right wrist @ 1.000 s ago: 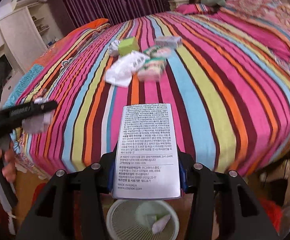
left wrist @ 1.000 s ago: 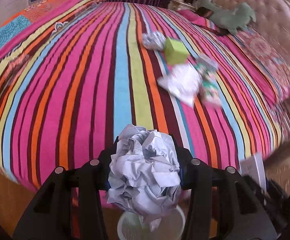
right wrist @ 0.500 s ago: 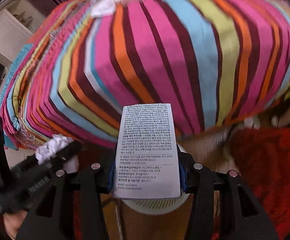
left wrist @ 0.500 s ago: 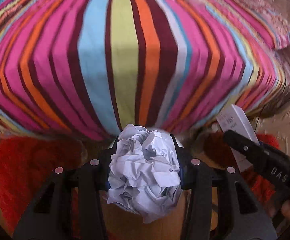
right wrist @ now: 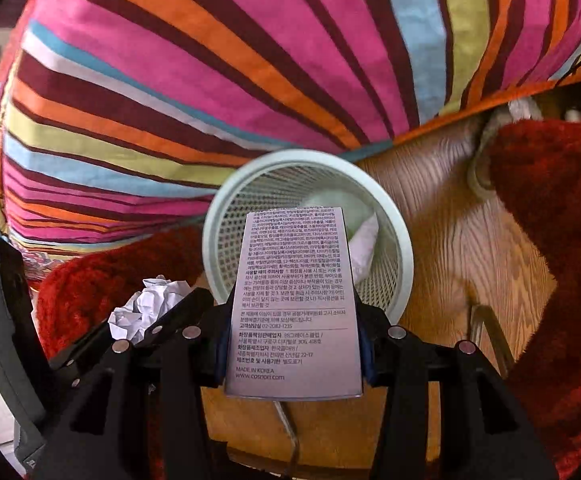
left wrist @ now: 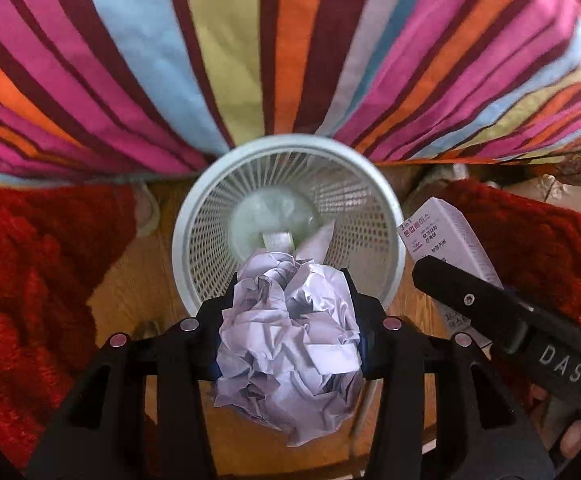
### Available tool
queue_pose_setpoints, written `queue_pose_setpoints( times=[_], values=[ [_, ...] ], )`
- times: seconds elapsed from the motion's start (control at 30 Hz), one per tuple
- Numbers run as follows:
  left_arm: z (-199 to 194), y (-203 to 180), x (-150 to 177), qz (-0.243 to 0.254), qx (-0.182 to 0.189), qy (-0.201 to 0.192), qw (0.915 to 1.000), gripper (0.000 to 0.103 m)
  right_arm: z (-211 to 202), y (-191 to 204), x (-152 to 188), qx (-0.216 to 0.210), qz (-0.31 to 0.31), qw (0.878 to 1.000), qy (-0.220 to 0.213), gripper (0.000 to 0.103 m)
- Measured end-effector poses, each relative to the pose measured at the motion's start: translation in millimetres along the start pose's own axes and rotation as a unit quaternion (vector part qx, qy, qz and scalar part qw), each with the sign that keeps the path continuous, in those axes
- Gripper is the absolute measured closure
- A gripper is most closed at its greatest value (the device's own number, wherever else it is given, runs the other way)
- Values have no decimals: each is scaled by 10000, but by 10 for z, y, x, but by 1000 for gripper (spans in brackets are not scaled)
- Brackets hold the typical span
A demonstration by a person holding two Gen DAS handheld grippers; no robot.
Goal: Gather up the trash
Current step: 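Carry both items over the wastebasket and open both tools to drop them, then move both tools back toward the remaining trash on the bed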
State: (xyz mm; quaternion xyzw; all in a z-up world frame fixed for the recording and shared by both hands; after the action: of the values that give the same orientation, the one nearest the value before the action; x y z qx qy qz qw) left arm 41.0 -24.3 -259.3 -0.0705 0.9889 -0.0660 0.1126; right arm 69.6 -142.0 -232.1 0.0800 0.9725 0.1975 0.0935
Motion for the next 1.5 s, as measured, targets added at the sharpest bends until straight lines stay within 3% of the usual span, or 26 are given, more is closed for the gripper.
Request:
queue_pose_setpoints(
  times=[0.23,0.43,0.5,0.57,0.63,0.8,1.13,1.37,1.5],
  values=[
    [200,22,117,-158,1,453,9988,55,334,-96,82,116,231,9987,432,58],
    [348,99,200,-409,-54,723,9965,44,459,-119,110,51,341,9978,572,57],
    [378,124,204,-477,-100,751,9960,35,481,-114,118,54,339,9976,604,53],
    [375,158,203,-532,-165,756,9956,29,510,-179,112,227,385,9973,590,32],
    [379,179,179,-641,-132,716,9953,23,509,-271,88,341,578,9964,522,19],
    [382,207,148,-652,-176,689,9953,22,461,-287,9,414,586,9969,331,14],
    [278,210,73,-525,-303,411,9973,22,326,-274,-37,448,484,9978,81,14],
    [-6,230,-113,-332,-522,-292,9977,22,36,-242,-173,300,573,9969,-451,11],
    [-194,210,-239,-222,-576,-758,9952,16,-250,-193,-351,235,469,9927,-1090,11]
  ],
)
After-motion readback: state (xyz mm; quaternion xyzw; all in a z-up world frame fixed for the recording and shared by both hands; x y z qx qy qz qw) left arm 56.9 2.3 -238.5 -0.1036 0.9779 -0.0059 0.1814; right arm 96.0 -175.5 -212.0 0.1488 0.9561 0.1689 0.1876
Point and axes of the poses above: each gripper's, at about its wrist camera, not at the fingertips, and z roughly the way its jaws point, y to its left, x to its underside, the point moved 10 cm from there along z, roughly the way its jaws point, and after that the axes turned 15 degrees about -y, right-handed, at the moved point
